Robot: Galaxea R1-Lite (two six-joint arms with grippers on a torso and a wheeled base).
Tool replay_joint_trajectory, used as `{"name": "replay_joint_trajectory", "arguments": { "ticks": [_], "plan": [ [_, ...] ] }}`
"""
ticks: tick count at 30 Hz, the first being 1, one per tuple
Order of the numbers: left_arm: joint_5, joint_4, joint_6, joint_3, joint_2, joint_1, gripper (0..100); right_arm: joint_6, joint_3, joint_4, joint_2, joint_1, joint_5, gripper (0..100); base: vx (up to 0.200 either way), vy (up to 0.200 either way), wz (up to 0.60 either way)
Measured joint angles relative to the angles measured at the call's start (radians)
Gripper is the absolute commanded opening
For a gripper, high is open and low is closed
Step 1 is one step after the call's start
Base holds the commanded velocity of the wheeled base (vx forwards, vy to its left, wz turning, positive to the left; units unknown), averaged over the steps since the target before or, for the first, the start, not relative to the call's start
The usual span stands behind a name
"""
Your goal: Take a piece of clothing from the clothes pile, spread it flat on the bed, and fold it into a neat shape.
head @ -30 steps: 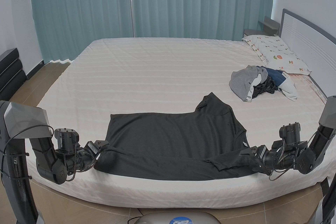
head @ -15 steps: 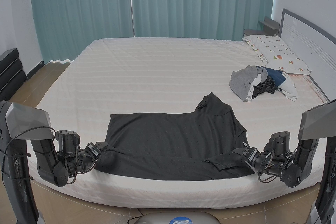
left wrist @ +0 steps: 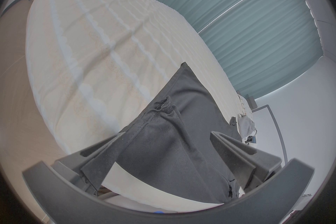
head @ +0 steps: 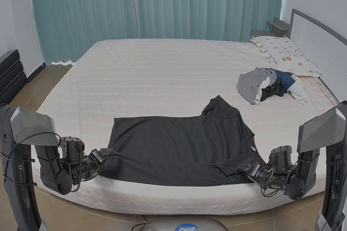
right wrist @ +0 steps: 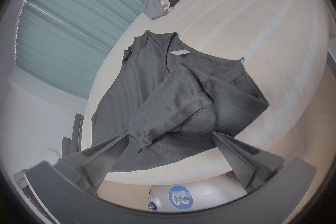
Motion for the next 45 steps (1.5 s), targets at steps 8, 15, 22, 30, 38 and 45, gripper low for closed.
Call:
{"name": "replay_joint_trajectory", "arguments": {
  "ticks": [8, 15, 22, 30, 38, 45],
  "plan": [
    [0.0, -0.001, 0.001, 0.001, 0.006, -0.002, 100, -0.001, -0.027, 0.0, 0.022, 0.006, -0.01, 100, 0.0, 0.0, 0.0],
    [0.0, -0.001, 0.001, 0.002, 0.008, -0.005, 100, 0.001, -0.048, 0.0, 0.009, 0.005, -0.011, 100, 0.0, 0.0, 0.0],
    [0.0, -0.001, 0.0, 0.001, 0.008, -0.005, 100, 0.008, -0.056, -0.001, 0.001, 0.007, -0.011, 100, 0.0, 0.0, 0.0],
    [0.0, -0.001, 0.0, 0.0, 0.008, -0.005, 100, 0.01, -0.067, -0.003, 0.027, 0.018, -0.014, 100, 0.0, 0.0, 0.0],
    [0.0, -0.001, 0.001, 0.0, 0.008, -0.006, 100, 0.004, -0.072, -0.063, 0.06, 0.021, -0.05, 100, 0.0, 0.0, 0.0],
    [0.002, -0.001, 0.001, -0.001, 0.009, -0.008, 100, -0.001, -0.071, -0.116, 0.103, 0.027, -0.074, 0, 0.0, 0.0, 0.0]
  ]
}}
